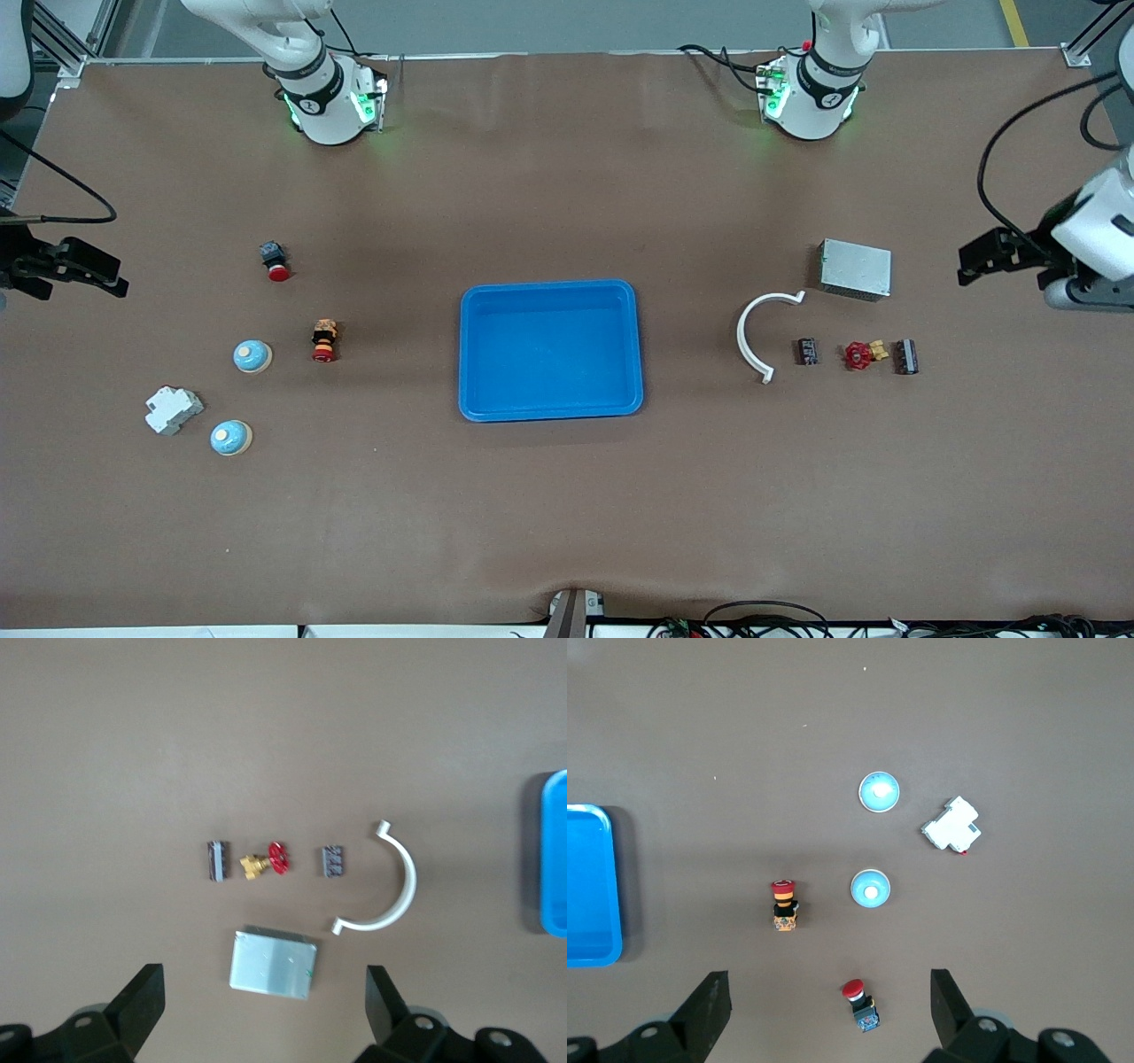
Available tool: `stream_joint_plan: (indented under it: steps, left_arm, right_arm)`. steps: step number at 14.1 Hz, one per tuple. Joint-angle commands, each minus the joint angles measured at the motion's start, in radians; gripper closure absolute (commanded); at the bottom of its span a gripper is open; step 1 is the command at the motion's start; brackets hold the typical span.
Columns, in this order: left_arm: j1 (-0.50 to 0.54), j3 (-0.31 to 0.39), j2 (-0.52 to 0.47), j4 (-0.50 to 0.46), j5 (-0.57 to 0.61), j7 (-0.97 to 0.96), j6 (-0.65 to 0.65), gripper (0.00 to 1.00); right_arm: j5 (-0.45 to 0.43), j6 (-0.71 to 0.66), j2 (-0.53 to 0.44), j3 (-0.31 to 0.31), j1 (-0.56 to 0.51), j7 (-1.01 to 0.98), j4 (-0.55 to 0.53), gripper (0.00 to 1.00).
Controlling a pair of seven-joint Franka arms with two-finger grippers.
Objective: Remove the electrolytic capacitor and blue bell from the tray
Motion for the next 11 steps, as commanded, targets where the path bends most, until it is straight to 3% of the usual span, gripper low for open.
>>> stream_joint_plan:
  steps: [1,4,11]
  left_arm:
    - [-0.012,0.005,-0.07,-0.022,-0.04,-0.021,-0.052,0.0]
    - [-0.012,0.007,-0.089,-0.027,-0.052,-0.047,-0.051,0.0]
    - [0.002,0.008,-0.089,-0.046,-0.051,-0.046,-0.028,0.0]
  right_arm:
    - [-0.007,-0.016,-0.027,0.012,-0.012,-0.038,-0.018,0.0]
    - [-0.007,-0.017,-0.029,0.058,-0.069,-0.053,-0.019,0.0]
    - [-0.018,-0.083,-0.043,0.048,-0.111,-0.035,-0.018,0.0]
